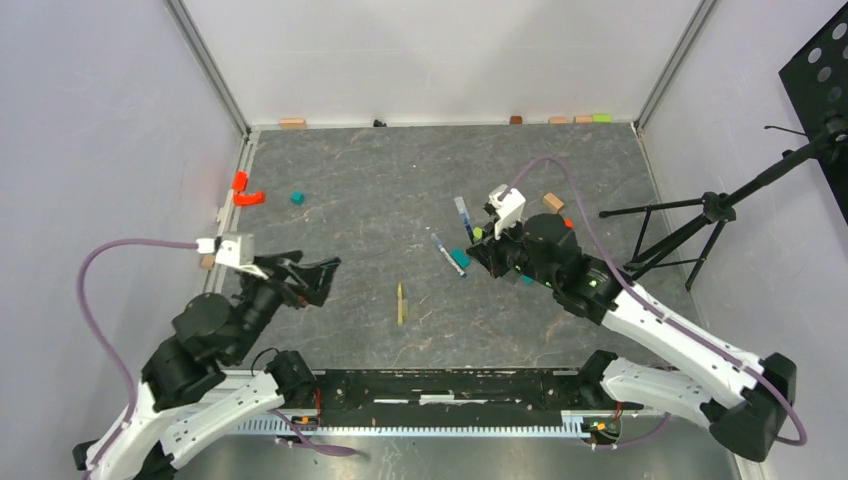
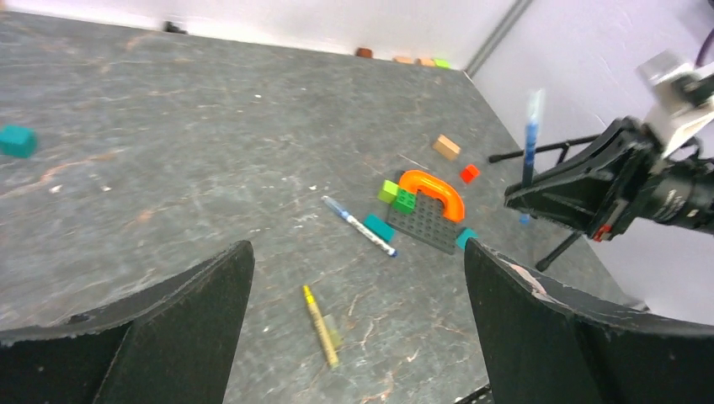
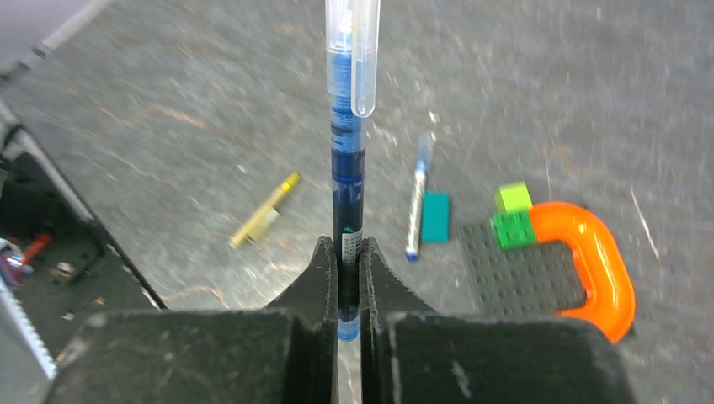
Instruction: Insert the pens into the pen caps
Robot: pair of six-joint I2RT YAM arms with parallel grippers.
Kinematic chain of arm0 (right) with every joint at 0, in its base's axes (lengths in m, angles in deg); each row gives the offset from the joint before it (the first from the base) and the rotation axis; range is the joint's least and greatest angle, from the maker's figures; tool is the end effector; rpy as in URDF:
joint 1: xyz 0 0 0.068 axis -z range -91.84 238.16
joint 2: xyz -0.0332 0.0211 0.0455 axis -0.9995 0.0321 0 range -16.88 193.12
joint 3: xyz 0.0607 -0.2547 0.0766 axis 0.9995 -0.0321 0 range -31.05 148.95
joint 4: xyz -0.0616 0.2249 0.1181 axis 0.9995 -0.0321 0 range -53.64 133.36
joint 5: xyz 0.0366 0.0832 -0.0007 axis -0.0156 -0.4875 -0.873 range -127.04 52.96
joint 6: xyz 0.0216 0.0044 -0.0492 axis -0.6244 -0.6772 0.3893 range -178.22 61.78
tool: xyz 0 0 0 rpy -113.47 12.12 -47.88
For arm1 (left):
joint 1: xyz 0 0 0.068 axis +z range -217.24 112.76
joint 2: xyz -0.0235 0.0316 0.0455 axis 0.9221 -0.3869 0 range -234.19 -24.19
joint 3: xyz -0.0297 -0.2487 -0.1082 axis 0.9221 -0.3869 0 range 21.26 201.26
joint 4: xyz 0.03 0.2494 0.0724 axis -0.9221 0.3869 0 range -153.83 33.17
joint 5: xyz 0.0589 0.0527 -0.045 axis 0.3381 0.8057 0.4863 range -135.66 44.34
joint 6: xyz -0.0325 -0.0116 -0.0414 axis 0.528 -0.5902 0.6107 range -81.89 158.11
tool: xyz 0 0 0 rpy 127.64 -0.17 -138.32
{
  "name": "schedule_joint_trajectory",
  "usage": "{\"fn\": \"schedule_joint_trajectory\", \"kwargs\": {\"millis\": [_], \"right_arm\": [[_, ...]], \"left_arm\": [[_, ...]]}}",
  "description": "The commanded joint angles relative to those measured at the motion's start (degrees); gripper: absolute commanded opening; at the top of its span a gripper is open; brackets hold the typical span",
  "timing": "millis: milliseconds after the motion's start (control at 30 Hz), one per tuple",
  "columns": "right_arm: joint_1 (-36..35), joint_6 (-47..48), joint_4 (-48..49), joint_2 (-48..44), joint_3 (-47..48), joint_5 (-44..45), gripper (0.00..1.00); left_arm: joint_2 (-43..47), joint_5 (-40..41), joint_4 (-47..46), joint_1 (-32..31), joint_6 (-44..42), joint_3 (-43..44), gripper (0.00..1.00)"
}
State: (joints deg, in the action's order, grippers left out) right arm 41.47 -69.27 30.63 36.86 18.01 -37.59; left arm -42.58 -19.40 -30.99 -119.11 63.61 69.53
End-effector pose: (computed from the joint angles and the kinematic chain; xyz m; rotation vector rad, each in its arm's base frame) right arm 0.1490 0.1584 0.3334 -0.5990 1.8402 0.6945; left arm 0.0481 -0.0358 0.3653 0.0201 1.6586 -0.6665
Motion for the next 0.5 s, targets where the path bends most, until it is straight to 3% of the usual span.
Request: {"fn": "schedule_joint_trajectory", "kwargs": {"millis": [0, 467], "right_arm": [[0.21, -0.25, -4.94, 3.65, 1.48, 5.65, 0.00], [-3.96, -5.42, -7.11, 24.72, 1.18, 11.02, 0.00]], "left_arm": [[4.68, 6.63, 13.46, 0.00, -1.05, 2.90, 0.99], [10.00, 8.01, 14.45, -0.06, -1.24, -0.55, 0.99]]}}
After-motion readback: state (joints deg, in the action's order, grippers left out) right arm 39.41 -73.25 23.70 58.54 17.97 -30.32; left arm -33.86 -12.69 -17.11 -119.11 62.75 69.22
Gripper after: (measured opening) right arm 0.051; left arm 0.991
